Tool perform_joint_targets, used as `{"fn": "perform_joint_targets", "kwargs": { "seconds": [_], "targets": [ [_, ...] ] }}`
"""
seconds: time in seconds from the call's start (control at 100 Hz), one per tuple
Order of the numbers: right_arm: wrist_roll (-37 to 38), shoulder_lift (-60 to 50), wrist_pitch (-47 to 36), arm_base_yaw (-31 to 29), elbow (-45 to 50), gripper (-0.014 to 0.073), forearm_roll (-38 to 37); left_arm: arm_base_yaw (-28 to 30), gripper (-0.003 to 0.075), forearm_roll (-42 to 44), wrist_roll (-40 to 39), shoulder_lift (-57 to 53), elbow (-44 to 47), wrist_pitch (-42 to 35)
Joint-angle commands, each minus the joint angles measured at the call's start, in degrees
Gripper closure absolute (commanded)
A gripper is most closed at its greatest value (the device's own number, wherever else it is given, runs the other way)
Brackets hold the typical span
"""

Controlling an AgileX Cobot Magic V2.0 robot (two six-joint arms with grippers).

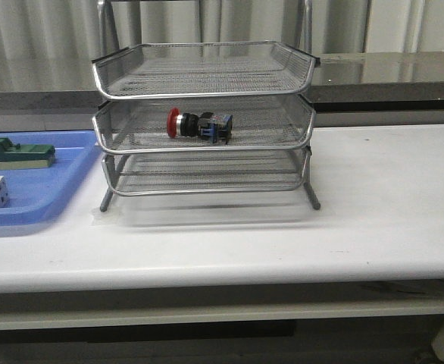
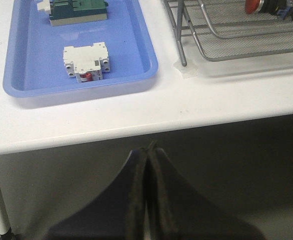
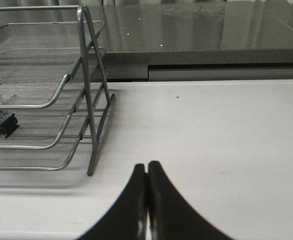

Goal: Place button on rack with both arms

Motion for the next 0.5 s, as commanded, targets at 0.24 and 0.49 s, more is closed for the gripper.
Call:
{"fn": "perform_joint_targets", "kwargs": {
  "seconds": [0.24, 0.49],
  "targets": [
    [0.33, -13.13, -10.44, -0.32, 13.55, 0.0654, -1.14, 0.12, 0.0741, -0.82, -0.44, 0.46, -1.52, -3.64],
    [0.33, -23.89, -9.84, -0.42, 19.84, 0.0654, -1.44, 0.12, 0.0741, -0.82, -0.44, 0.46, -1.52, -3.64]
  ]
}}
